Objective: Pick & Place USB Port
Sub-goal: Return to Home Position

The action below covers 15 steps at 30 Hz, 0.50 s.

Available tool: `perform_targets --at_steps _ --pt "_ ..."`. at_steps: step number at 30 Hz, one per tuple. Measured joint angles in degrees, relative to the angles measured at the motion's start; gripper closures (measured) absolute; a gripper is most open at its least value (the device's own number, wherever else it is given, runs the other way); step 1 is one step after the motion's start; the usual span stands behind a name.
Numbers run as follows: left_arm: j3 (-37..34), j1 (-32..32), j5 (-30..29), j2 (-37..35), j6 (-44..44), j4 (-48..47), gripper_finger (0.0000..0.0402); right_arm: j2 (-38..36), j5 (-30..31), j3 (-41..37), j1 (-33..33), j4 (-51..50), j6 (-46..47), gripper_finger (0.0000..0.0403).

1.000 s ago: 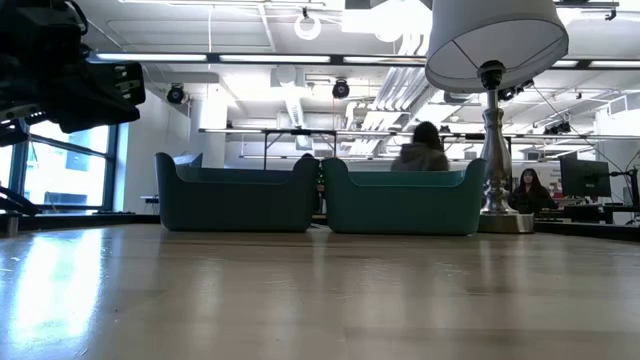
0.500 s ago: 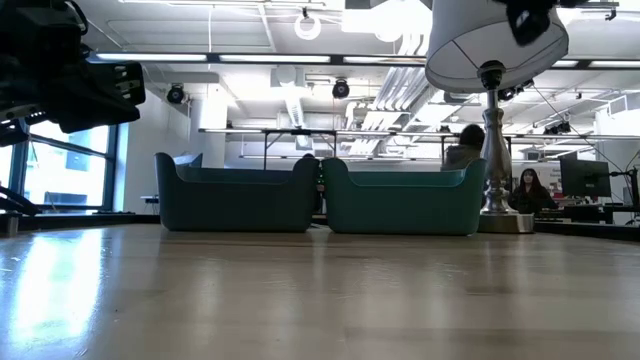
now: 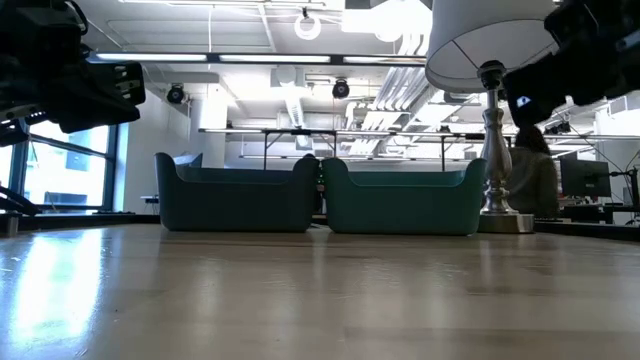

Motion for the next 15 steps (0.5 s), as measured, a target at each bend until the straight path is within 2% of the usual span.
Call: perform_targets --at_steps 5,9,15 --pt "0.0 0.0 0.0 0.0 0.0 0.0 0.0401 0.0 -0.3 -5.3 0.0 7.7 -0.1 0.0403" --pt "0.0 0.0 0.0 0.0 0.0 0.0 0.0401 0.0 -0.1 -5.6 0.0 7.2 -0.6 0.0403" --pt "0.0 0.0 0.0 0.0 0.0 0.0 0.0401 0.0 -0.1 -5.6 -0.1 7.0 -6.3 0.0403"
